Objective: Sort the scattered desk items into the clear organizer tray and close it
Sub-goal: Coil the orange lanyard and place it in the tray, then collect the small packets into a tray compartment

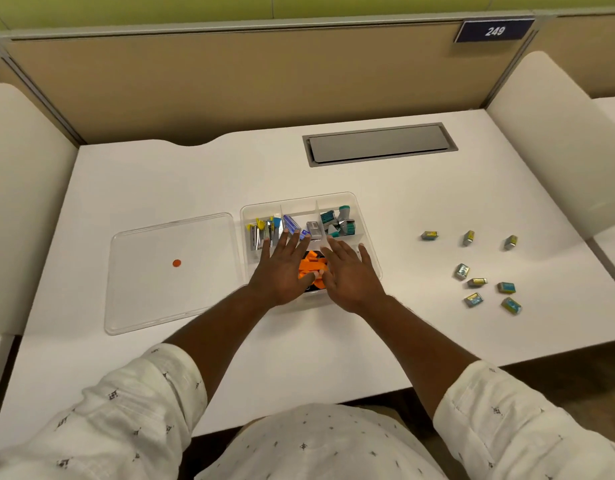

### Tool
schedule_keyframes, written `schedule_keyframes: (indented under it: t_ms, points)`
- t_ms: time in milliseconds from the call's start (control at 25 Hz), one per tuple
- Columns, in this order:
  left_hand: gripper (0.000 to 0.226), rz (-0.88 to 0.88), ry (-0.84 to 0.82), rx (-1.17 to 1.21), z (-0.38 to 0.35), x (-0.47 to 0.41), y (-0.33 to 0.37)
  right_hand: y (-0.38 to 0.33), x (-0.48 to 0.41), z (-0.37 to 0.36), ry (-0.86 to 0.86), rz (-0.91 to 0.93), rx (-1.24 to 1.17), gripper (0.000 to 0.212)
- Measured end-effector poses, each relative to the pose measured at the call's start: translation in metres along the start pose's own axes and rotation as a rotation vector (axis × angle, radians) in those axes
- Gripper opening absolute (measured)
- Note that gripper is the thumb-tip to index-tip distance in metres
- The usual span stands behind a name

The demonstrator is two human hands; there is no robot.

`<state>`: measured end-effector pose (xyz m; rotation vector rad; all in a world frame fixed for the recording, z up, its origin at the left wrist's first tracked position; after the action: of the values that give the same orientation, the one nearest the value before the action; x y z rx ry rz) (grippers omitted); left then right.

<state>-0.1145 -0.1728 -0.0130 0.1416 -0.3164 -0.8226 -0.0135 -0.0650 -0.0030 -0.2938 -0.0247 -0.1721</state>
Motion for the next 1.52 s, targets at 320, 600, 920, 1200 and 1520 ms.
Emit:
schedule_keyframes:
  t_ms: [320,600,920,1200,1520]
  points:
    - [0.091,-0.094,0.064,-0.023,-0.001,-0.019,0.077,0.076,0.059,0.019,0.043,-0.151,0.005,0.076]
    - [0.085,-0.030,0.056,0.020,-0.013,-0.039,0.154,0.146,0.088,0.034,0.051,-0.139,-0.044,0.075]
    - [0.077,0.012,0.030,0.048,-0.048,-0.062,0.236,0.244,0.116,0.038,0.062,-0.168,-0.115,0.065]
    - [0.077,0.076,-0.042,0.098,-0.065,-0.093,0.273,0.312,0.116,0.047,0.030,-0.174,-0.137,0.052]
    - [0.073,0.079,-0.160,0.112,-0.081,-0.143,0.301,0.368,0.093,0.052,-0.017,-0.229,-0.216,0.070]
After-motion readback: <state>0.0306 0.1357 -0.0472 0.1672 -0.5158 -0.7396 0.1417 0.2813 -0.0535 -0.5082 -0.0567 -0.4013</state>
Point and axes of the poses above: each hand's wrist, its own x-axis away from the middle knuckle, its own z-axis out of the back of the hand, y = z × x, the point moved 7 cm from there along -x, towards the middle knuckle, and after that the axes turned 9 degrees about z, right-handed, at the moved point
